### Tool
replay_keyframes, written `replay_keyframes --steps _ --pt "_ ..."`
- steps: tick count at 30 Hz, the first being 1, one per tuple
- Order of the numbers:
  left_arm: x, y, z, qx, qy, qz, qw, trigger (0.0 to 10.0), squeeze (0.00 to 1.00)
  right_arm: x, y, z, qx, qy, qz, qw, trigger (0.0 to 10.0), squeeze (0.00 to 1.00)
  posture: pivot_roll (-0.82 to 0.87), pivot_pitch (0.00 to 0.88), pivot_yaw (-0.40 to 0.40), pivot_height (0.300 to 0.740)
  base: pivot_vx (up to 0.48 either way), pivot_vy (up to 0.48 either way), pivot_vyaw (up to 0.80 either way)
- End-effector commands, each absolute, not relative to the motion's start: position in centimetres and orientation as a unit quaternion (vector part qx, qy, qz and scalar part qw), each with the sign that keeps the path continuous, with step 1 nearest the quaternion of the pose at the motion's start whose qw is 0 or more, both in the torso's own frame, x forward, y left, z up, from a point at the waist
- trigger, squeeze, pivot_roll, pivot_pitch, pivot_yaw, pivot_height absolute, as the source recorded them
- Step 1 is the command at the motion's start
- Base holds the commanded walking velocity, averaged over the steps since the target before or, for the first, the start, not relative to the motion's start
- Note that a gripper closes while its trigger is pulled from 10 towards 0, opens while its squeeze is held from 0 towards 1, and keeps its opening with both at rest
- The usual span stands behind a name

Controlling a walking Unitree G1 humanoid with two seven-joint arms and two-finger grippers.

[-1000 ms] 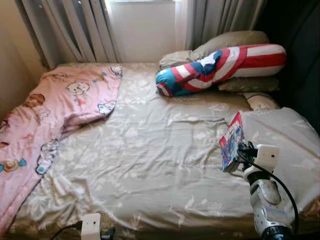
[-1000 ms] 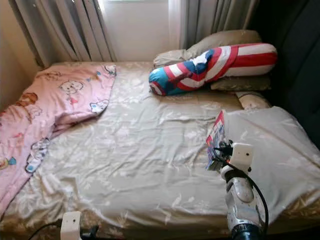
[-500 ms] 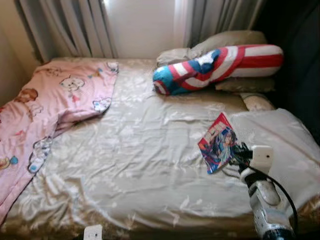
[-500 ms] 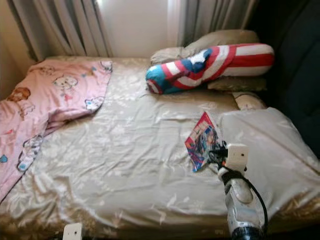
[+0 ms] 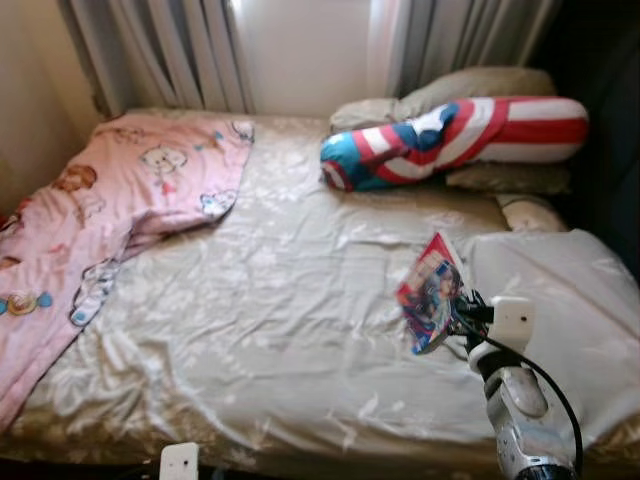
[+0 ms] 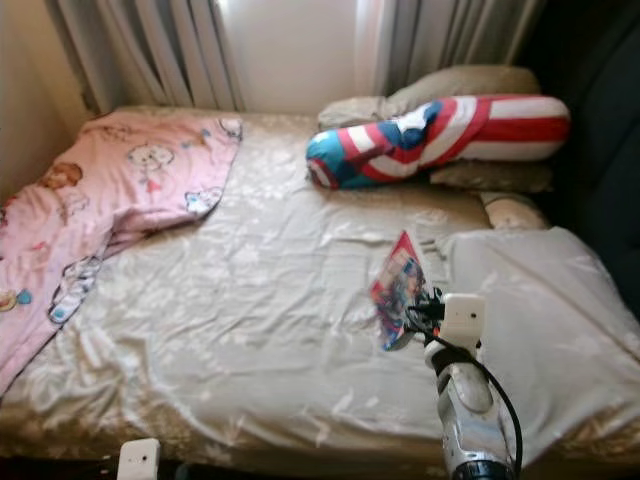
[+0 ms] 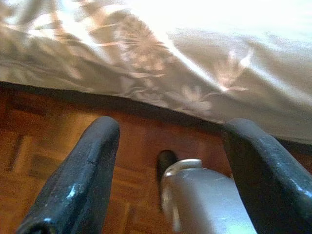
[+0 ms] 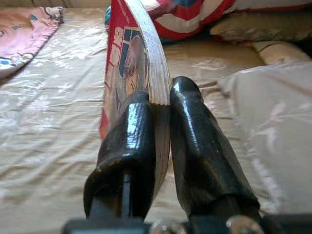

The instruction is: Clean up the room

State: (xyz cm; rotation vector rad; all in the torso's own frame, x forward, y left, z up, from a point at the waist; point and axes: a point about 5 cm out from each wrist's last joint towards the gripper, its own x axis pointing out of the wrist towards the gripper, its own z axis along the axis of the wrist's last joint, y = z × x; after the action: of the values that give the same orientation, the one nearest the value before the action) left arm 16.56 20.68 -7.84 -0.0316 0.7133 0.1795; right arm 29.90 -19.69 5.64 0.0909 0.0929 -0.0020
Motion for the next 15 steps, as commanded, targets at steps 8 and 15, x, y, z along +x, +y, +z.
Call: replay_keyframes --steps 8,15 --pt "21.9 21.7 -3.7 0.0 0.209 0.066 0.976 10.0 0.0 29.6 -17.6 6.2 0.068 0.015 0.003 0.998 10.0 0.0 -0.07 0.064 0.022 0.706 0.0 0.0 0.0" --pt "24.6 21.4 -0.3 -0.007 0.099 0.055 0.994 10.0 0.0 29.1 -17.3 5.9 0.069 0.018 0.009 0.997 10.0 0.0 -0.06 0.076 0.014 0.706 0.0 0.0 0.0"
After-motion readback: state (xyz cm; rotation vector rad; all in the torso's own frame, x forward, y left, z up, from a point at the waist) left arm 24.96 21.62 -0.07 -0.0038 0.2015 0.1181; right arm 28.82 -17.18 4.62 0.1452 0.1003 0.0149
